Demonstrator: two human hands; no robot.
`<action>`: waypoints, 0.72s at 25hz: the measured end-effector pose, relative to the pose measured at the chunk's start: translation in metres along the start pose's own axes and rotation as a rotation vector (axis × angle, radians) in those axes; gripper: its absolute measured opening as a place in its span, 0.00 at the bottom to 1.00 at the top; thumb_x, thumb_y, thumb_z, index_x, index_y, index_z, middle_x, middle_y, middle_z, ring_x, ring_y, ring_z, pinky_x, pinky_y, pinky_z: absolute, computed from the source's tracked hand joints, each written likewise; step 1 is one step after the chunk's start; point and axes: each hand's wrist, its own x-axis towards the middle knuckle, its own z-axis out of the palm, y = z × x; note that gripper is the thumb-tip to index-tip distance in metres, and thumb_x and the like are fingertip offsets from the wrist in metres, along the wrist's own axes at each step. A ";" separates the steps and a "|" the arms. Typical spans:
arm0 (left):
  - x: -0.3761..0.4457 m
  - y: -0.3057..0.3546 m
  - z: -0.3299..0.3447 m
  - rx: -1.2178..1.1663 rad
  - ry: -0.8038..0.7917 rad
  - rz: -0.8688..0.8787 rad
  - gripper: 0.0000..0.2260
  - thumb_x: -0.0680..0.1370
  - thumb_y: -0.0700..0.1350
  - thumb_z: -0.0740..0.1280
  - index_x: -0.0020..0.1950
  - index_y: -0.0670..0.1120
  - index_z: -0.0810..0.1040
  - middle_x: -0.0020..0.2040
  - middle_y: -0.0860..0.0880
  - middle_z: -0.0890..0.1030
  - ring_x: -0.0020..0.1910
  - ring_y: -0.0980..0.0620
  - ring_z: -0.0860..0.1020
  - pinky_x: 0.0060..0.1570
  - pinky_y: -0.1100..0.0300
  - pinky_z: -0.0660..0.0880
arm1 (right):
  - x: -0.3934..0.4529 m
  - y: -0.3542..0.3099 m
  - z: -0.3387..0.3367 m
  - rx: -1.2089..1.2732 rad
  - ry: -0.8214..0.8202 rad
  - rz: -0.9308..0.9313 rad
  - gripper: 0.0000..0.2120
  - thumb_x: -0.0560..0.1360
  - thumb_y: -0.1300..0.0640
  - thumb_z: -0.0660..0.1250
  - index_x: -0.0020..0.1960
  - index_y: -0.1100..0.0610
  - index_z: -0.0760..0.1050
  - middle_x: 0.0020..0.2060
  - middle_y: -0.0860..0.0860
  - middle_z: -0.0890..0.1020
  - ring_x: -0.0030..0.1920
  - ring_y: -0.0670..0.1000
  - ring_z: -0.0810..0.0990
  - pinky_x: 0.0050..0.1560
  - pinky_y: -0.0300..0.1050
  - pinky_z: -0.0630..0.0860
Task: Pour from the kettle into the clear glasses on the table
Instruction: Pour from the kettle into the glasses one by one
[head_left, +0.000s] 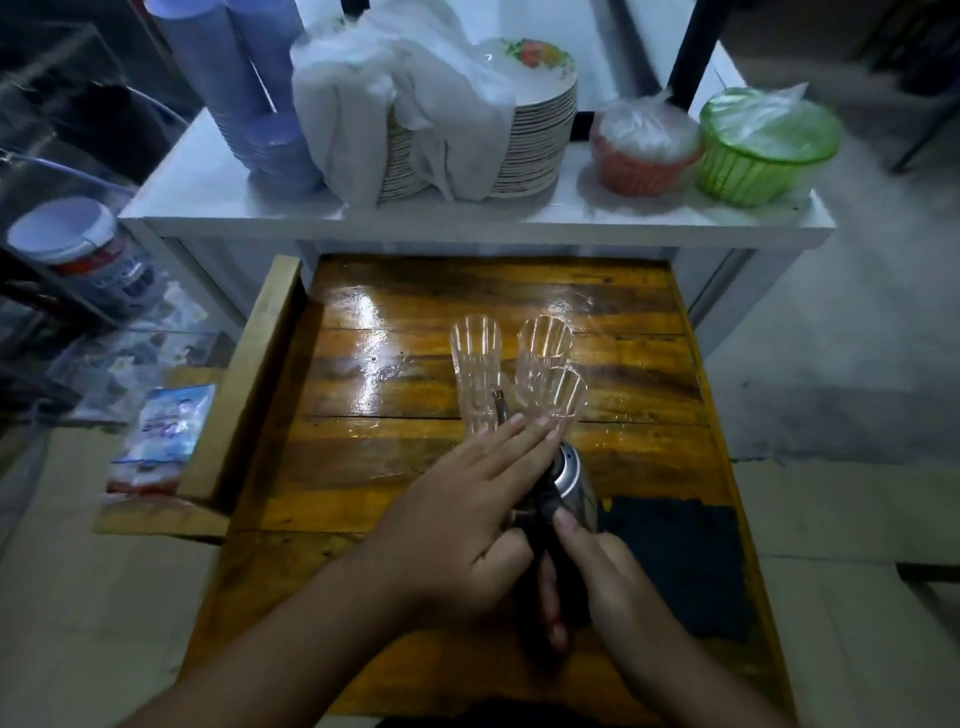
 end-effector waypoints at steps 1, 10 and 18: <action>-0.001 -0.007 0.000 -0.015 -0.007 0.006 0.35 0.73 0.53 0.53 0.80 0.54 0.49 0.81 0.57 0.50 0.78 0.63 0.43 0.76 0.57 0.46 | 0.003 -0.001 0.005 -0.004 0.009 0.017 0.35 0.75 0.30 0.54 0.27 0.57 0.77 0.24 0.54 0.78 0.28 0.53 0.80 0.38 0.45 0.77; -0.005 -0.035 -0.008 -0.128 -0.058 0.054 0.33 0.74 0.55 0.52 0.80 0.54 0.51 0.80 0.58 0.51 0.77 0.65 0.45 0.75 0.60 0.45 | -0.001 -0.020 0.031 0.006 0.095 0.149 0.40 0.75 0.25 0.53 0.27 0.59 0.77 0.23 0.59 0.77 0.28 0.57 0.78 0.38 0.48 0.77; -0.006 -0.041 -0.020 -0.174 -0.083 0.042 0.29 0.78 0.59 0.52 0.79 0.60 0.50 0.80 0.62 0.53 0.77 0.67 0.47 0.74 0.57 0.52 | -0.007 -0.037 0.039 0.005 0.108 0.179 0.36 0.70 0.26 0.54 0.30 0.58 0.76 0.24 0.54 0.76 0.28 0.53 0.76 0.36 0.47 0.75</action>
